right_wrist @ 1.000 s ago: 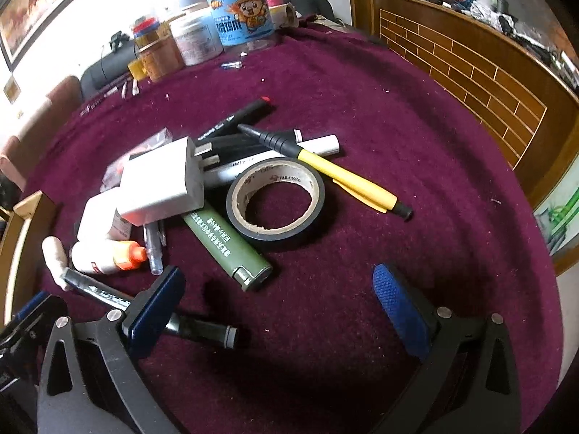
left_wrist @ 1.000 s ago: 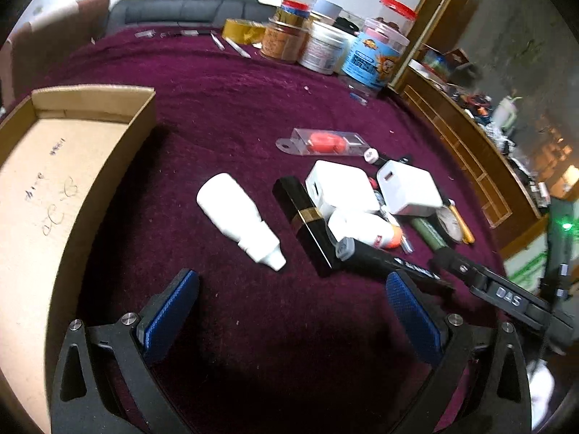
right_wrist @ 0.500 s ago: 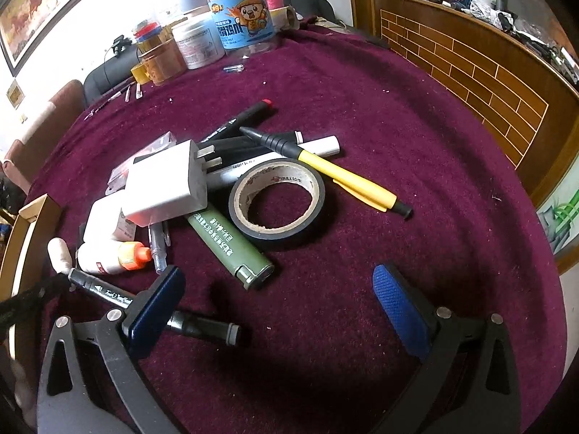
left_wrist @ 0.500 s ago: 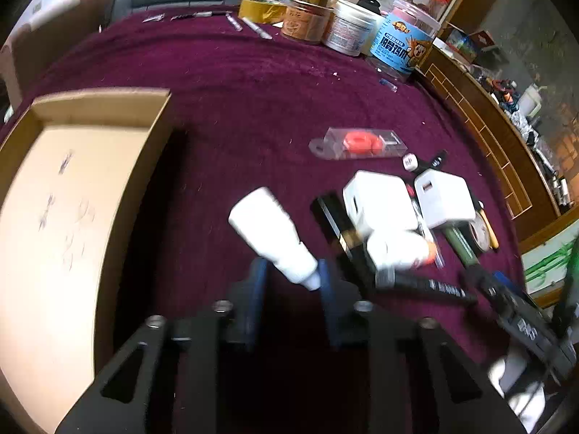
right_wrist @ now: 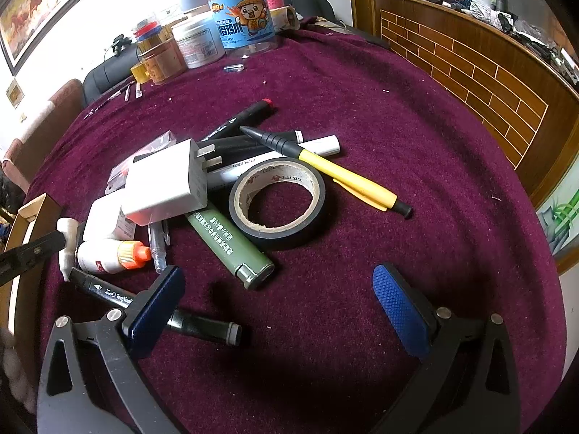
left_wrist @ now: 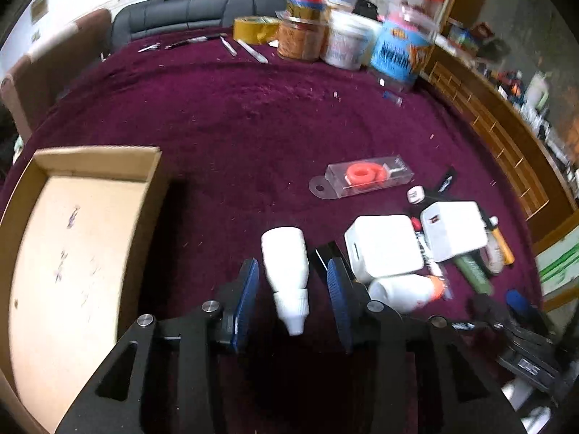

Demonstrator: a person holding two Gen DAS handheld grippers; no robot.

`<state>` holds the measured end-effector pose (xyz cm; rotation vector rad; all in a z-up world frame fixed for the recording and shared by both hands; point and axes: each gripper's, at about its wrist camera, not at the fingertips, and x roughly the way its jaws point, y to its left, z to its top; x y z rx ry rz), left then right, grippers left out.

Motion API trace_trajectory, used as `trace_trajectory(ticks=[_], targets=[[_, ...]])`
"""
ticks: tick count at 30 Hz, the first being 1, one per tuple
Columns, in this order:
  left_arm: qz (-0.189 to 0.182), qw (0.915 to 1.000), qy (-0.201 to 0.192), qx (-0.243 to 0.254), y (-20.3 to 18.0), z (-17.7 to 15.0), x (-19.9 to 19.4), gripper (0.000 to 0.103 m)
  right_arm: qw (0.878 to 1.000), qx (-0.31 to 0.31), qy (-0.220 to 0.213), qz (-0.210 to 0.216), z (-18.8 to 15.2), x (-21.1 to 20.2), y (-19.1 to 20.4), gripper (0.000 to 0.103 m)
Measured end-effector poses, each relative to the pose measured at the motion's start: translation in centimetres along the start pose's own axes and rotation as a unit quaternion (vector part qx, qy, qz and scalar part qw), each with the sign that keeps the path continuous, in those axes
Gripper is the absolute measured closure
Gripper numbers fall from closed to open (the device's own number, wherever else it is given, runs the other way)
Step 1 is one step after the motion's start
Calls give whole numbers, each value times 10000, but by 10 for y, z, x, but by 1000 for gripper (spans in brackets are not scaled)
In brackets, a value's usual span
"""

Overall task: Organize rigid objects
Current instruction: 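Lift the white bottle with the left tool while the right tool grasps a black marker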

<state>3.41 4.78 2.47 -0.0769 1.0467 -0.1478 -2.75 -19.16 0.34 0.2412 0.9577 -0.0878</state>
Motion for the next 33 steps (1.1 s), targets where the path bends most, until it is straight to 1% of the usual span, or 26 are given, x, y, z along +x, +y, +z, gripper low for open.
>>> trace_trajectory(ticks=[1,2,3,4,5,9,10,13,17,20,22,23,25,26,28,30,32,33], targets=[[-1,10000,-58,45,-2,3,3,69,10000,0,-1,-1,0,0,0,0],[83,9998,-115,144,-6,5,5,69,10000,-5,1,-7,0,0,0,0],[146,9995,-172,215,-8,5,6,72,10000,-7,1,-13,0,0,0,0],[139,9995,-199,211,-8,3,6,78,10000,-11,2,-20,0,0,0,0],[49,9997,-152,179,-7,1,5,82,10000,-14,5,-25,0,0,0,0],[-175,9998,-120,29,1,-12,-9,82,10000,-22,5,-48,-1,0,1,0],[-313,9994,-147,-63,7,-17,-18,82,10000,-29,9,-61,-1,0,1,0],[-529,9978,-375,-124,12,-27,-48,82,10000,-42,17,-89,-1,0,3,0],[-919,9930,-673,-316,23,-48,-93,82,9999,-41,18,-91,-1,0,3,0],[-1170,9887,-843,-420,32,-64,-118,81,10000,-34,16,-81,-1,0,3,0],[-1251,9870,-914,-422,37,-72,-129,81,10000,-21,33,-34,0,0,2,0],[-1286,9866,-925,-392,39,-75,-135,81,10000,5,65,38,1,-1,0,1],[-1281,9863,-985,-320,42,-82,-144,81,9993,110,20,361,1,-13,-8,13],[-1241,9866,-1026,-259,43,-85,-148,81,9992,86,-34,390,1,-19,-8,14],[-1195,9867,-1086,-173,46,-90,-153,81,9988,-194,-307,338,0,-41,-2,16],[-1266,9858,-1094,-138,49,-92,-153,81,9956,-746,-454,327,-3,-59,16,18],[-1335,9848,-1095,-188,54,-95,-153,81,9886,-1399,-428,342,-7,-66,41,19],[-1371,9842,-1100,-222,57,-97,-153,81,9818,-1817,-438,350,-11,-67,59,22]])
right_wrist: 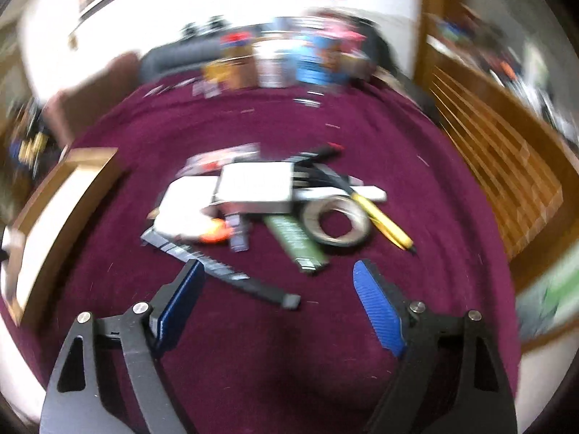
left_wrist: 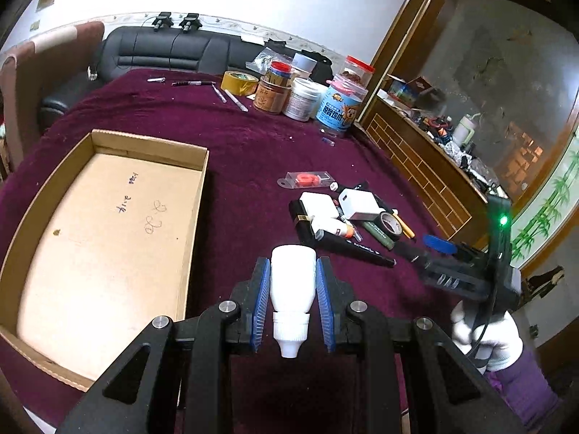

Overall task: Organize rigid objects
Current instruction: 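Lift the white bottle with the left tool while the right tool grasps a black marker, then lower the white bottle and black marker into the cardboard box, opening both tools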

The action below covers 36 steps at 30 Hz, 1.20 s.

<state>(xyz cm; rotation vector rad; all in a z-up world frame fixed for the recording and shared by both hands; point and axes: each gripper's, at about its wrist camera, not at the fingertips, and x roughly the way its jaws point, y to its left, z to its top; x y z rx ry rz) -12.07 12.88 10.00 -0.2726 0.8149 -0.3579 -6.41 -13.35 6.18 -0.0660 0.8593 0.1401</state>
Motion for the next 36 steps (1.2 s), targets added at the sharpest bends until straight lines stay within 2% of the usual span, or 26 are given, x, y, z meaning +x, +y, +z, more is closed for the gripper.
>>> trace_trajectory(ticks=[2,4,6,7,11,14,15,19,23,26,27,30,31,33,36], targets=[[-11,10000,-26,-62,5,-2,-4,81,9976,-694,69,34,3,8,30,30],[23,9999,-56,-139,12,-5,-9,81,9928,-1179,218,-1,3,23,52,44],[72,9997,-80,-219,18,-7,-14,81,9879,-1486,442,-32,2,42,65,53],[103,9996,-89,-250,21,-8,-17,81,9863,-1554,546,-41,3,51,69,59],[214,9990,-166,-348,34,-11,-24,81,9862,-1524,651,-36,1,65,68,65],[149,9983,-221,-523,44,-6,-28,81,9894,-1285,655,142,0,57,64,82],[111,9980,-255,-571,46,-4,-31,81,9907,-1156,672,262,0,52,61,91],[66,9970,-454,-621,51,6,-47,81,9928,-604,655,800,3,31,52,91],[-62,9962,-628,-594,52,17,-67,81,9850,54,627,1608,11,16,49,91],[-147,9957,-701,-584,52,30,-80,81,9645,481,669,2507,23,5,59,91],[-143,9956,-738,-556,52,34,-83,81,9593,525,684,2687,25,2,64,91],[119,9958,-833,-349,52,53,-83,81,9401,655,787,3251,43,1,91,90],[193,9960,-817,-307,55,62,-75,81,9348,713,858,3373,49,5,103,90],[241,9968,-693,-320,65,73,-58,81,9324,729,984,3401,59,20,126,90],[438,9965,-406,-584,93,85,-17,81,9268,885,1294,3413,64,52,157,90]])
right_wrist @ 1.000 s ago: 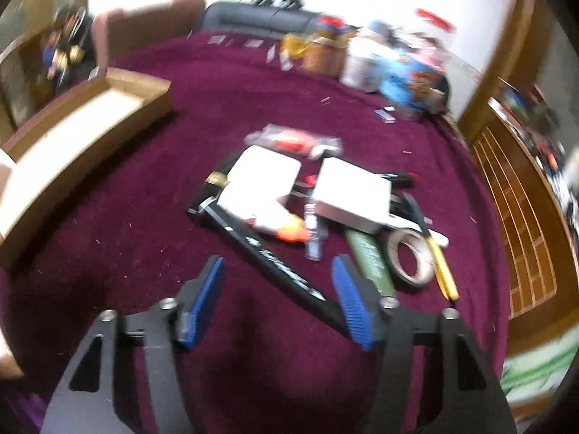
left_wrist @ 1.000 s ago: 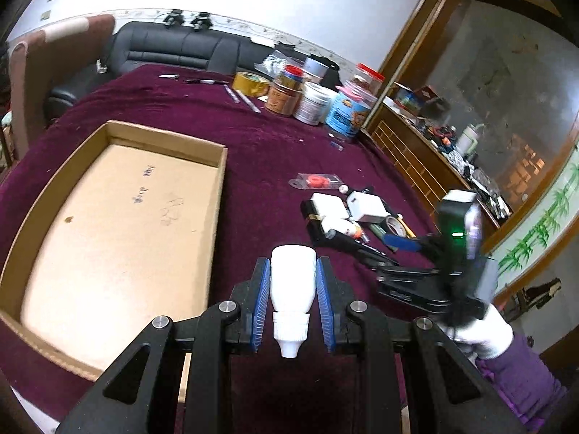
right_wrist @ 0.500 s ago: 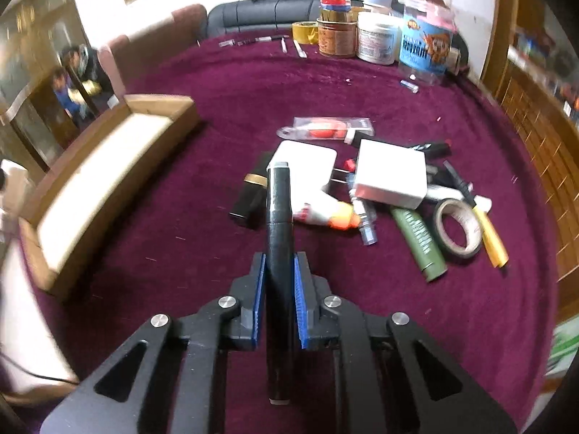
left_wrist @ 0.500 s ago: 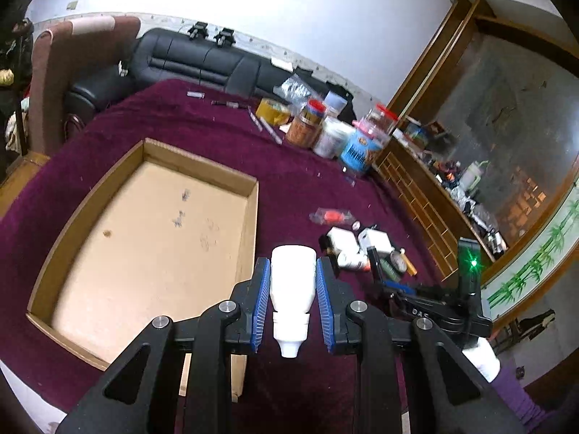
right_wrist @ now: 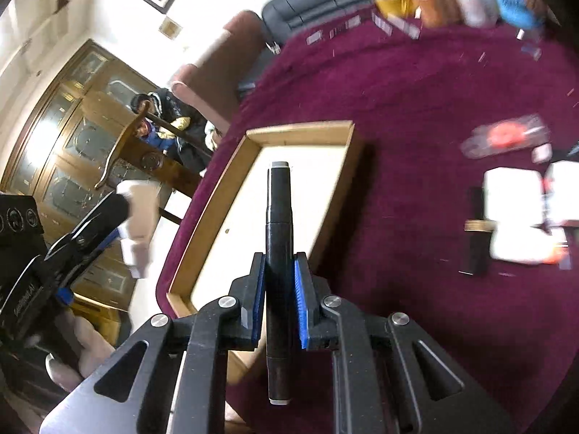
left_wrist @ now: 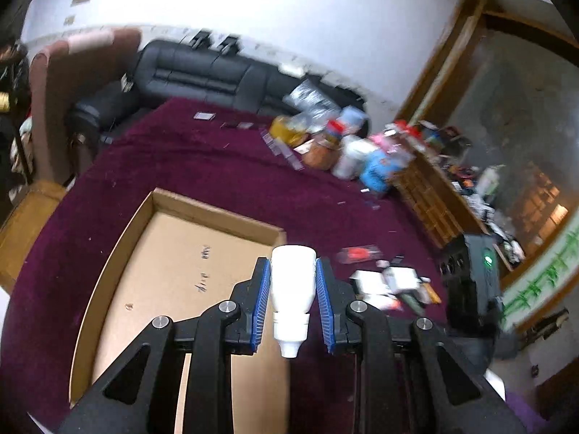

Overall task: Organize rigid objects
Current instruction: 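Lower the white bottle and black marker into the cardboard box, opening both tools, then raise both open tools away from the cardboard box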

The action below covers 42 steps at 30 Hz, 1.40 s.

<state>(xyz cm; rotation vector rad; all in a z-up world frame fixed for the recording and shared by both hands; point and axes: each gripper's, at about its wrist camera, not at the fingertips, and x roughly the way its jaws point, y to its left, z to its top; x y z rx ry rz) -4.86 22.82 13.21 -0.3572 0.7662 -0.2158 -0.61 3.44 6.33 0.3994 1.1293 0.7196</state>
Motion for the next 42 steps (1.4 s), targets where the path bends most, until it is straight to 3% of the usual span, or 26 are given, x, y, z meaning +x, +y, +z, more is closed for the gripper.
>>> trace_trajectory(ticks=[5,8,11,15,19,21,24,28,36,38,39,41,42], targets=[[-13,9969,440,-646,46,4,55,82,9994,349,23,-45,21,49,1,90],[141,9952,593,-768,59,5,79,82,9989,231,27,-412,33,63,11,90],[258,9937,758,-787,64,4,101,82,9942,69,-21,-1072,45,79,16,90],[308,9921,823,-897,65,3,118,82,9893,202,43,-1444,51,90,8,89],[79,9886,912,-1193,71,3,129,73,9857,81,-48,-1681,56,85,4,89],[-118,9873,912,-1297,75,4,130,56,9855,14,-23,-1695,58,82,5,89],[-277,9861,755,-1453,81,3,125,43,9845,-188,-201,-1730,58,71,11,87],[-132,9826,689,-1720,91,-9,124,40,9846,-570,-358,-1613,53,54,19,70],[69,9862,545,-1561,86,-22,117,40,9814,-693,-854,-1572,26,5,6,70],[-61,9843,532,-1679,89,-22,115,40,9714,-900,-1316,-1759,13,-20,9,70],[-172,9825,507,-1783,92,-22,112,40,9597,-1087,-1679,-1973,4,-37,12,69],[-296,9787,436,-1982,95,-21,101,40,9210,-1507,-2491,-2587,-20,-70,16,42],[-323,9774,410,-2047,95,-21,95,40,9110,-1565,-2692,-2705,-27,-79,14,25]])
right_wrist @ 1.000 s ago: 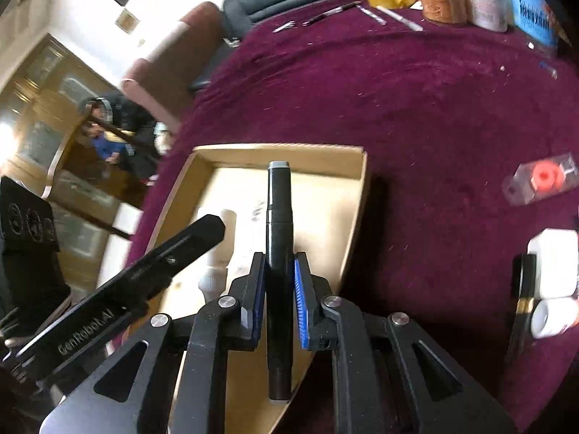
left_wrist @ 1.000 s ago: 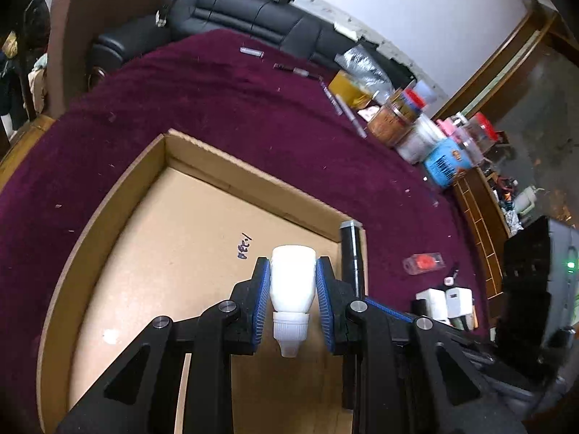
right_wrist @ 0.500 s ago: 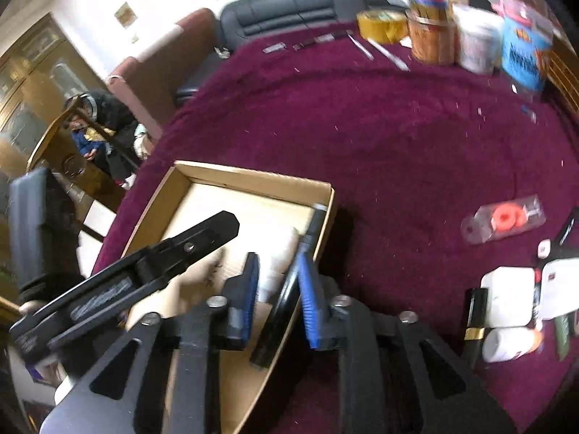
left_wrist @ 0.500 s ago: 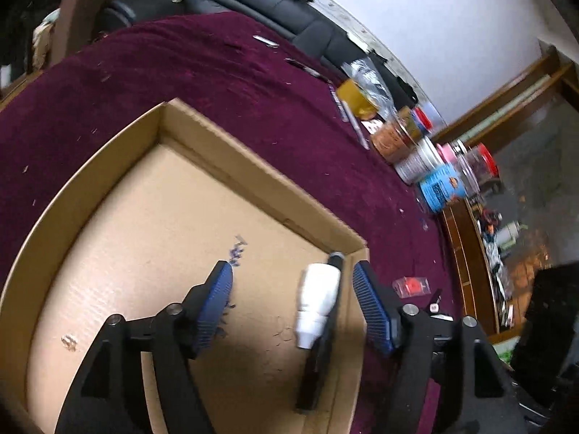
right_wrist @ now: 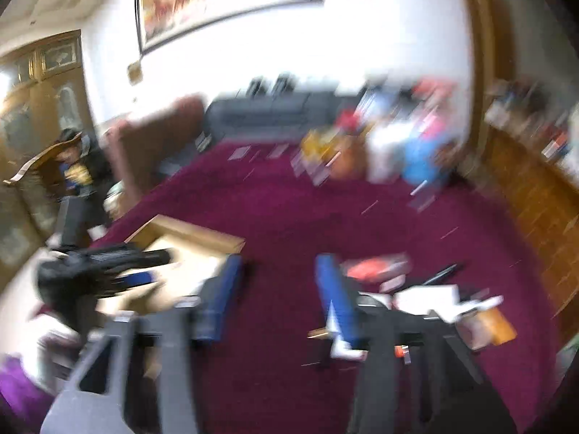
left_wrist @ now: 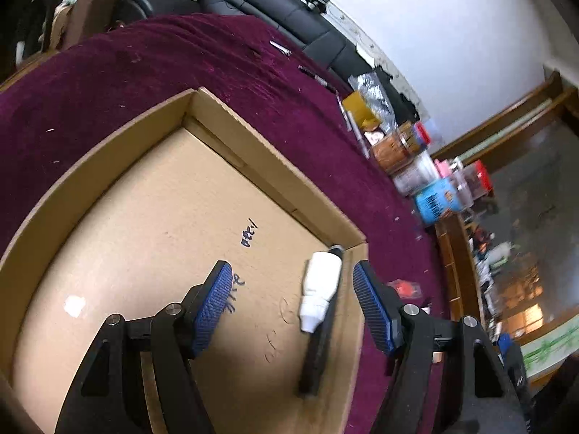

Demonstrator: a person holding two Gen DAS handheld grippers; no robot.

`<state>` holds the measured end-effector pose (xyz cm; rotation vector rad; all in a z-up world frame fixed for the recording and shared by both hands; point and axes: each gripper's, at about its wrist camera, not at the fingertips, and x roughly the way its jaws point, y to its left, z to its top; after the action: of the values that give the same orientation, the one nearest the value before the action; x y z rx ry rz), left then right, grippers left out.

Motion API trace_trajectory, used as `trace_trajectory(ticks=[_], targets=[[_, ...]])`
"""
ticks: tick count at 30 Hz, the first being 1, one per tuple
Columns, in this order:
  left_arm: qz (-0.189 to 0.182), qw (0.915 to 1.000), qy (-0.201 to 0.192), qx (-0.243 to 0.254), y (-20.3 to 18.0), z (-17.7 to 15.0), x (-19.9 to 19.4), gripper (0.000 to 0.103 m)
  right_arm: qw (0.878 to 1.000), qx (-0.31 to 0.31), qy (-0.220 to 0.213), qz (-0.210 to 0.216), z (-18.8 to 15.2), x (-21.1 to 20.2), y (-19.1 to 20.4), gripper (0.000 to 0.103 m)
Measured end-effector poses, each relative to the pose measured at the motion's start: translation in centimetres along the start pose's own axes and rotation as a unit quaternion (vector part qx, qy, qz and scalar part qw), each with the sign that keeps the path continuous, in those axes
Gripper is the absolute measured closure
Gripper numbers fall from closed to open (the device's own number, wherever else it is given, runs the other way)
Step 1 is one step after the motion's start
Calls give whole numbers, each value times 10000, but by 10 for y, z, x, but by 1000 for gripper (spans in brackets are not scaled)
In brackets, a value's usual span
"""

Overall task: Organize rigid objects
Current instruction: 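Raise both open tools away from the cardboard box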

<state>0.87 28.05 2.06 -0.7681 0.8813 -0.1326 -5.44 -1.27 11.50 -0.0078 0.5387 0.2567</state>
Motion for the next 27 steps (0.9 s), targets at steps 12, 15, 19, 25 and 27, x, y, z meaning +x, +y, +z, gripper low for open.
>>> trace_trajectory(ticks=[12,15,19,25,27], targets=[[-388,9817,-879,1644,-127,-47,-217,35,9925,602,-1064,-31,82,-160,-101,24],[-46,9606,-1438,2376,-170,-55,-270,34,9879,612,-1419,-111,125,-200,-117,24],[326,9382,-1912,2866,-209,-42,-316,34,9807,380,-1794,-677,186,-239,-121,24],[1195,8960,-2793,3239,-265,-10,-324,10,9709,425,-2200,-852,256,-273,-111,21],[1113,8947,-2756,3335,-272,-7,-306,10,9717,403,-2076,-1051,266,-263,-104,21]])
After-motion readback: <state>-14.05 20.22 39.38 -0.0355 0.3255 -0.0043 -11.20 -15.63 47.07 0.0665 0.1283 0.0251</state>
